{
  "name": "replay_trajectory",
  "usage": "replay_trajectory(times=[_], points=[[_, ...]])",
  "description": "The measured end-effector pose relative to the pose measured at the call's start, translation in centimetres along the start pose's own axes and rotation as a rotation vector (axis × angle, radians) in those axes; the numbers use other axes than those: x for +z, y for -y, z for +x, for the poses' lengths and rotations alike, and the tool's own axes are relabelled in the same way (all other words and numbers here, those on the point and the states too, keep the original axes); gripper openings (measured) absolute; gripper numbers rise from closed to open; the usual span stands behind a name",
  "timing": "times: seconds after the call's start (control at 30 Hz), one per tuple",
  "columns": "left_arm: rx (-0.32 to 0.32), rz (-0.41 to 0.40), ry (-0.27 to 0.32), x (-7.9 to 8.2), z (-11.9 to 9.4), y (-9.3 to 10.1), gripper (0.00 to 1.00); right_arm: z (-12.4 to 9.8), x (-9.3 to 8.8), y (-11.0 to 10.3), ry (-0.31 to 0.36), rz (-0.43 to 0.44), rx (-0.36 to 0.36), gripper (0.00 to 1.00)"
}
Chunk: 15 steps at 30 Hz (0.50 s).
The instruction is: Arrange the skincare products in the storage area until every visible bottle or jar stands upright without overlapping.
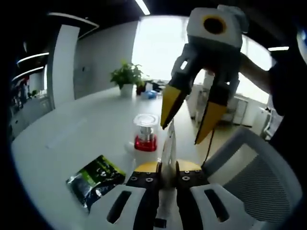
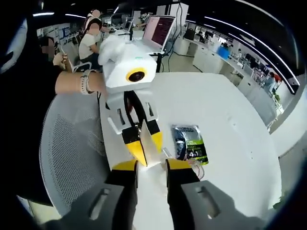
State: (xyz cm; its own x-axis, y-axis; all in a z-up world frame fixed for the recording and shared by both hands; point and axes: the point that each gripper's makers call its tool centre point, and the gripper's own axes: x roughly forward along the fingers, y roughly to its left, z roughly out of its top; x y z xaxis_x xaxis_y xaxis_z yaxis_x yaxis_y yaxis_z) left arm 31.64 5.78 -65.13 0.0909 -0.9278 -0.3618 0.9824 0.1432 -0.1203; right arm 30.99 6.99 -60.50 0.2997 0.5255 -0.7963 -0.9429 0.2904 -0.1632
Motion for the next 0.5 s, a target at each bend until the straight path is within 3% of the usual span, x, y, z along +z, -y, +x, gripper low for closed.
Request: replay_trajectory(times=[0.2,0.33,0.5], points=[[-0.004,0.031,-0.006,0.0,0.1,0.5,0.07,0.6,1.2,-0.5,-0.103,-0.122,0.092,0.18],[-0.005,0.037,0.001,-0.1,0.0,0.5,0.07,1.4,1.1,-1.2,-0.18,-0.179,0.176,0.17],[-0.012,0.06,0.009,-0.2,-0.1,0.6,0.07,2.4,0.9,-1.1,-0.252,-0.226,0.221,0.13]])
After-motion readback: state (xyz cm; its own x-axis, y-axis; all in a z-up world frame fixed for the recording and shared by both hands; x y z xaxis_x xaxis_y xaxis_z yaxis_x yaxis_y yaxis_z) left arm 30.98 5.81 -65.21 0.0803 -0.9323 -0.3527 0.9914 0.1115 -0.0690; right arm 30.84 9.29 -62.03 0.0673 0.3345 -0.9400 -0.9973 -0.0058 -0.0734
